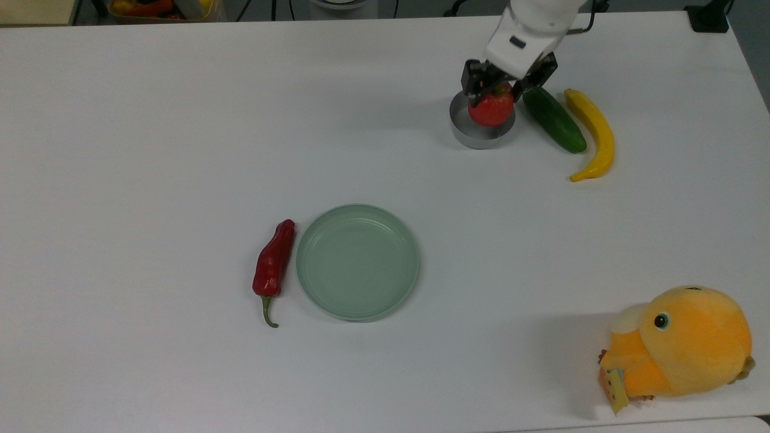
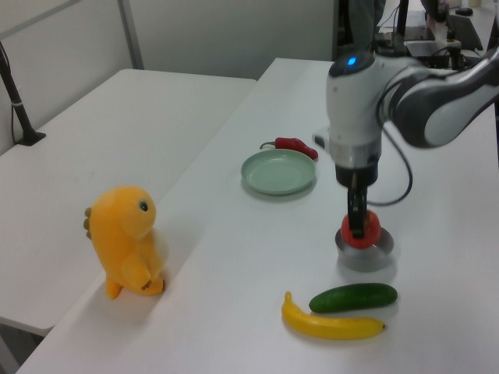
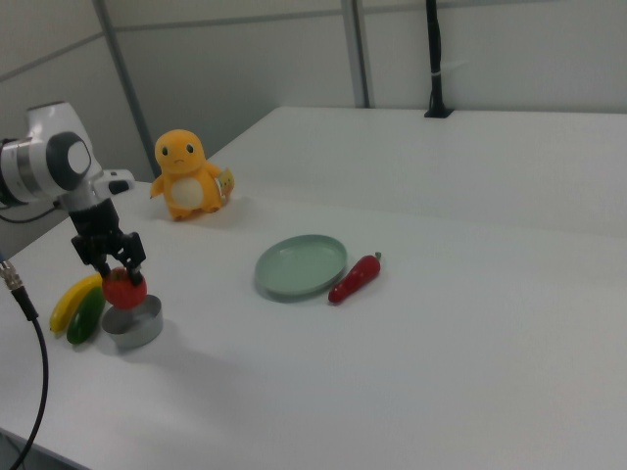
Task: Red apple placed in the center of the desktop
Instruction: 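Lift the red apple out of the bowl toward the green plate, then lower the apple onto the table beside the plate and chili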
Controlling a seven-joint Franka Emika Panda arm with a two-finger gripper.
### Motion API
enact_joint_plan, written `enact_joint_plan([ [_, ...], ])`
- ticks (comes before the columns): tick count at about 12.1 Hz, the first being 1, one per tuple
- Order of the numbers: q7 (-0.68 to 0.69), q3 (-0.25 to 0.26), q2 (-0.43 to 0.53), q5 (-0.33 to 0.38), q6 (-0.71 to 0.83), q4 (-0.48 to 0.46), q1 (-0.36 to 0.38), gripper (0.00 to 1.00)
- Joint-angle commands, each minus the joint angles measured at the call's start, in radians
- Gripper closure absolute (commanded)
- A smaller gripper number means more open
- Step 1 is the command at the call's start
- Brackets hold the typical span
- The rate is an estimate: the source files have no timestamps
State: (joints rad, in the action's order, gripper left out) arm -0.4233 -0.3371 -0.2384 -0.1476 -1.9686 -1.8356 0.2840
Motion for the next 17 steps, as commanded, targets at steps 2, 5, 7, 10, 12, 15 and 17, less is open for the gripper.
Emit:
enact_joint_plan([
  [2, -0.015, 0.012, 0.093, -0.004, 0.007, -0.014, -0.101, 0.67],
  [5, 0.007, 0.070, 0.073, -0.013, -0.052, -0.014, -0.187, 0.67],
  [7, 0.066, 0.130, 0.060, -0.015, -0.082, -0.013, -0.223, 0.67],
  [10, 0.136, 0.258, 0.037, -0.015, -0.139, -0.011, -0.216, 0.66],
  [12, 0.150, 0.305, -0.027, -0.015, -0.185, 0.028, -0.212, 0.66],
  [15, 0.164, 0.329, -0.097, -0.033, -0.269, 0.030, -0.215, 0.65],
  [17, 0.167, 0.329, -0.118, -0.032, -0.280, 0.021, -0.216, 0.65],
])
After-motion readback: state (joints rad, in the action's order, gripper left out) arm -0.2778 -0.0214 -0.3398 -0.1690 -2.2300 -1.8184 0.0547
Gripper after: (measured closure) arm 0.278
